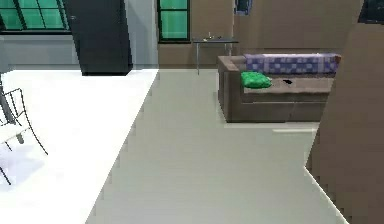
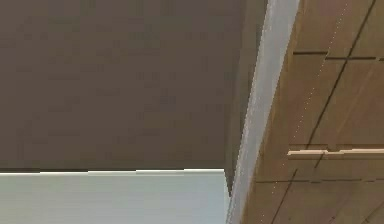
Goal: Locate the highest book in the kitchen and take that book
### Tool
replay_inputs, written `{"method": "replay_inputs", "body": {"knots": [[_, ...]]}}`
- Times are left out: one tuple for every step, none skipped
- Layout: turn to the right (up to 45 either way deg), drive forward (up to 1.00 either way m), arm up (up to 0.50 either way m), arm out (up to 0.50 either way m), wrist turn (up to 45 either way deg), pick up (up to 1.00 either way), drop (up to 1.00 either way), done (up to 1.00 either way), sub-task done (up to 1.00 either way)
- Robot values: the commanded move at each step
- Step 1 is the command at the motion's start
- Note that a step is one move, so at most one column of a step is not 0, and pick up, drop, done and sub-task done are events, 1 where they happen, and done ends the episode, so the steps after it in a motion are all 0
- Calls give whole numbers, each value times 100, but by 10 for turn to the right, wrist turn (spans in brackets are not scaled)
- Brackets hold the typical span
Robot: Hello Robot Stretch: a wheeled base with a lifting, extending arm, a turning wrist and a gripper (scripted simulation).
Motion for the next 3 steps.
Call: {"method": "replay_inputs", "body": {"knots": [[-450, 0, 0, 0, 0, 0, 0, 0, 0], [-270, 0, 0, 0, 0, 0, 0, 0, 0], [0, 100, 0, 0, 0, 0, 0, 0, 0]]}}
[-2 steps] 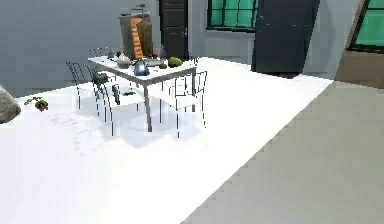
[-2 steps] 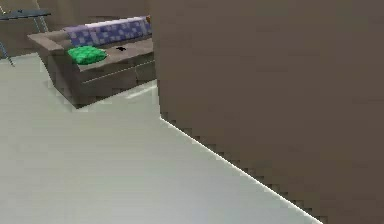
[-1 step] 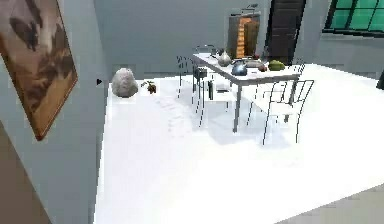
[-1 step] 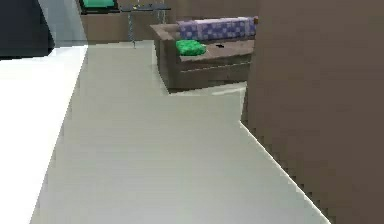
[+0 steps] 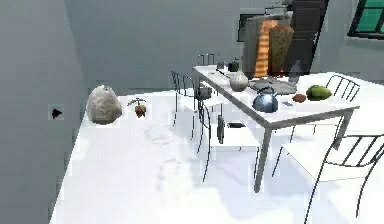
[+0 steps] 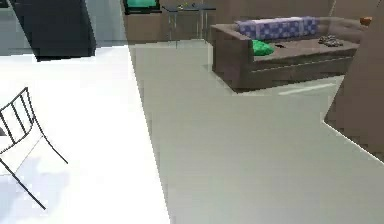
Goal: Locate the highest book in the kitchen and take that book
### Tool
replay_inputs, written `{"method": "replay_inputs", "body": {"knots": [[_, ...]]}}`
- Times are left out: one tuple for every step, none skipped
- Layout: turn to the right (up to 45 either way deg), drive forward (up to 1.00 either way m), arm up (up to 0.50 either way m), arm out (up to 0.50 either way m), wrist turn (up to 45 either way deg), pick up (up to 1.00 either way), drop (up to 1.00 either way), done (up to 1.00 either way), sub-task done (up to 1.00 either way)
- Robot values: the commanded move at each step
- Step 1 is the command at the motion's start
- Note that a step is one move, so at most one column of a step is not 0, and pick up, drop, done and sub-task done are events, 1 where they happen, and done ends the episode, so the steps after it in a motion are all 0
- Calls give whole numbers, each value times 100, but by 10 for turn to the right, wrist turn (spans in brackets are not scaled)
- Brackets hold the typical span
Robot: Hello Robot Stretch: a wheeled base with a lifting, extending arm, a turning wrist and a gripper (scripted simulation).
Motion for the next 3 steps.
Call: {"method": "replay_inputs", "body": {"knots": [[-30, 0, 0, 0, 0, 0, 0, 0, 0], [0, 70, 0, 0, 0, 0, 0, 0, 0], [-330, 0, 0, 0, 0, 0, 0, 0, 0]]}}
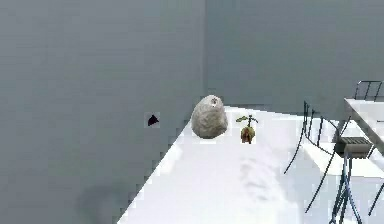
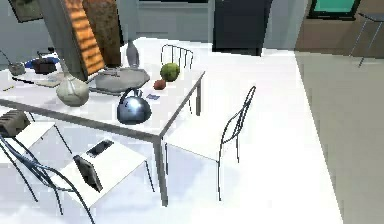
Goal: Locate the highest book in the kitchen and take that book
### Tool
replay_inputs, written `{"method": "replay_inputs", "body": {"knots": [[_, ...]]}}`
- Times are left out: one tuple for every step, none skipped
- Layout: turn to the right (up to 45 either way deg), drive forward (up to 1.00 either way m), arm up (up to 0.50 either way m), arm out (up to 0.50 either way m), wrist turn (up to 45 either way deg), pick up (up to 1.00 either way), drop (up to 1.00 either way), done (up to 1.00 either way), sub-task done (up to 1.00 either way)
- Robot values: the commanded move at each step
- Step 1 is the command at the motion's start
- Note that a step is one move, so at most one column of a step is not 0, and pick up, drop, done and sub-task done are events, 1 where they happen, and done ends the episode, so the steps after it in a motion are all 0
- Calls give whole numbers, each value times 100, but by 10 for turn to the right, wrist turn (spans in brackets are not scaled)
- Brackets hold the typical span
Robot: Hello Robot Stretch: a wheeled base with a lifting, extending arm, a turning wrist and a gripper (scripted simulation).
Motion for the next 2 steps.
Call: {"method": "replay_inputs", "body": {"knots": [[0, 45, 0, 0, 0, 0, 0, 0, 0], [240, 0, 0, 0, 0, 0, 0, 0, 0]]}}
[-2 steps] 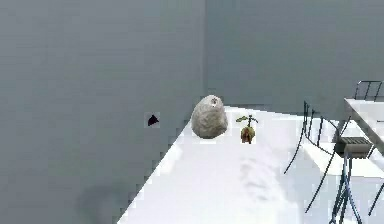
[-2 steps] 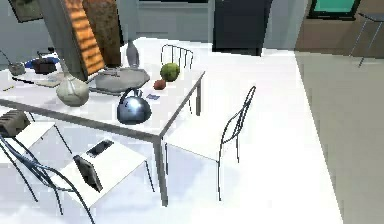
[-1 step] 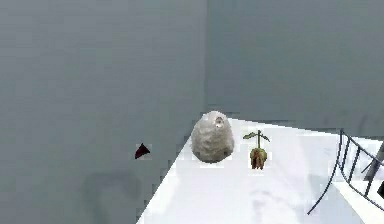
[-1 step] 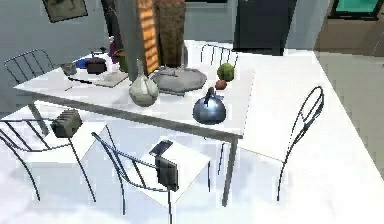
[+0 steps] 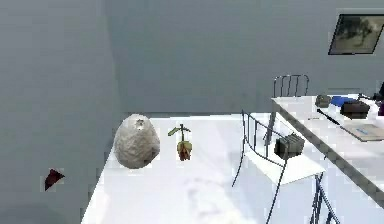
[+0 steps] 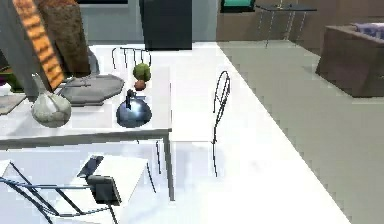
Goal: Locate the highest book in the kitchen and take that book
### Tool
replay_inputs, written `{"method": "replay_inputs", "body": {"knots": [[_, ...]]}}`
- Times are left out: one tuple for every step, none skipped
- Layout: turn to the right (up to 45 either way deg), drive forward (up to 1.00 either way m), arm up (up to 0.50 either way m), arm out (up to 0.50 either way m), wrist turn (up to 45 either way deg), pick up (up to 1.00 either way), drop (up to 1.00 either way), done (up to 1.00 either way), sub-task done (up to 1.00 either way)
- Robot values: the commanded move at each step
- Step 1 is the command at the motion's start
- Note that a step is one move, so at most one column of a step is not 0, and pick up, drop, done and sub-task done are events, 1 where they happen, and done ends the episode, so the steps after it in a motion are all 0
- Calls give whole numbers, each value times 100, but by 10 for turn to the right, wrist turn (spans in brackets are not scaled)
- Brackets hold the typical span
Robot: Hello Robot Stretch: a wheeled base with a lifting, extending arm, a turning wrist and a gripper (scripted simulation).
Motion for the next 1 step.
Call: {"method": "replay_inputs", "body": {"knots": [[0, 65, 0, 0, 0, 0, 0, 0, 0]]}}
